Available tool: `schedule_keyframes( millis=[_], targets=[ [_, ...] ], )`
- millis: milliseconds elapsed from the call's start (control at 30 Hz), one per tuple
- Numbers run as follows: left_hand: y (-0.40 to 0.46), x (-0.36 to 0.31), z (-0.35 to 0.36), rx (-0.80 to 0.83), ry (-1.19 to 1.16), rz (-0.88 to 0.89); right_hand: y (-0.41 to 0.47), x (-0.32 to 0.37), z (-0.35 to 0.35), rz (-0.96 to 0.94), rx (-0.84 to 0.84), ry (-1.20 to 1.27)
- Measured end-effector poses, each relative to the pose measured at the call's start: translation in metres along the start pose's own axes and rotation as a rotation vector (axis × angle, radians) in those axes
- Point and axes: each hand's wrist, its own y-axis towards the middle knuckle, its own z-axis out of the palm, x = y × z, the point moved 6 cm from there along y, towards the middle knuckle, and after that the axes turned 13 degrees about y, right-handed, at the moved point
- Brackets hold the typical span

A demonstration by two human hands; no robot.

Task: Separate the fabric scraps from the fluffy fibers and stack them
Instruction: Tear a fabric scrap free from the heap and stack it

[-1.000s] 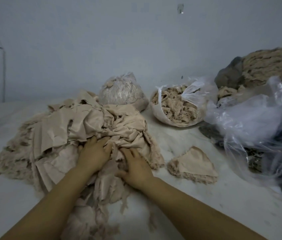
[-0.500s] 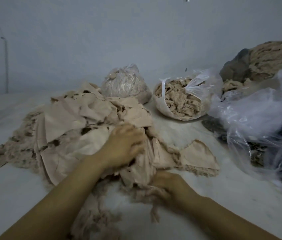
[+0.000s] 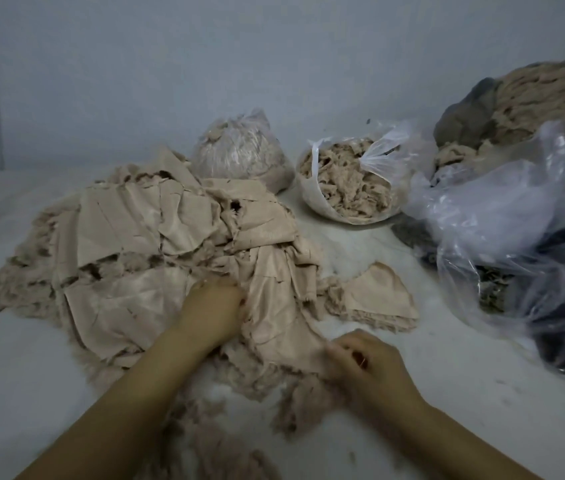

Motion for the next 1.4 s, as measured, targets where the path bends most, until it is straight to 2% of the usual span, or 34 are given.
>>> schedule_keyframes(
  millis=[33,67,133,233,300,367,467,533,633,733,800,867,933,1033,1100,1200,1267,1400],
  targets=[
    [0.0,-0.004,-0.012,-0.104,-0.042,-0.047,0.007,-0.004,-0.002,0.089,-0.059,0.018],
    [0.0,-0.011,-0.022,-0.2,-0.113,-0.052,0.016,-0.006,0.001,0.164,-0.05,-0.016],
    [0.002,-0.035,-0.03,-0.257,-0.367,0.049,0.031,-0.01,0.018,0.276,0.044,-0.179],
    [0.003,-0.076,-0.015,-0.02,-0.593,0.328,0.044,-0.013,0.04,0.318,0.108,-0.314],
    [0.003,-0.08,0.012,0.17,-0.605,0.382,0.044,-0.012,0.048,0.219,0.12,-0.274],
    [0.002,-0.067,0.035,0.252,-0.691,0.294,0.038,-0.015,0.049,0.174,0.134,-0.239],
    [-0.003,-0.053,0.049,0.263,-0.986,0.145,0.036,-0.02,0.039,0.236,0.01,-0.154],
    [-0.008,-0.056,0.049,0.259,-1.121,0.098,0.042,-0.024,0.04,0.311,0.015,-0.243],
    [-0.011,-0.064,0.048,0.255,-1.101,0.084,0.051,-0.019,0.05,0.29,0.085,-0.384],
    [-0.011,-0.066,0.048,0.21,-0.79,0.21,0.046,-0.018,0.05,0.232,0.104,-0.221],
    [-0.008,-0.066,0.052,0.172,-0.573,0.264,0.036,-0.025,0.036,0.275,0.04,-0.04],
    [-0.005,-0.066,0.054,0.174,-0.509,0.259,0.024,-0.033,0.019,0.349,-0.043,0.125],
    [-0.003,-0.068,0.05,0.169,-0.59,0.24,0.017,-0.038,0.012,0.387,-0.088,0.26],
    [-0.003,-0.067,0.031,0.105,-0.933,0.09,0.016,-0.037,0.013,0.404,-0.125,0.508],
    [-0.002,-0.072,0.023,0.135,-1.109,0.034,0.017,-0.033,0.017,0.426,-0.111,0.634],
    [0.003,-0.079,0.019,0.259,-1.37,-0.121,0.017,-0.027,0.025,0.413,-0.063,0.626],
    [0.005,-0.08,0.021,0.268,-1.603,-0.272,0.016,-0.023,0.029,0.416,-0.043,0.615],
    [0.007,-0.086,0.015,0.165,-1.597,-0.252,0.021,-0.024,0.022,0.462,-0.139,0.531]
  ],
)
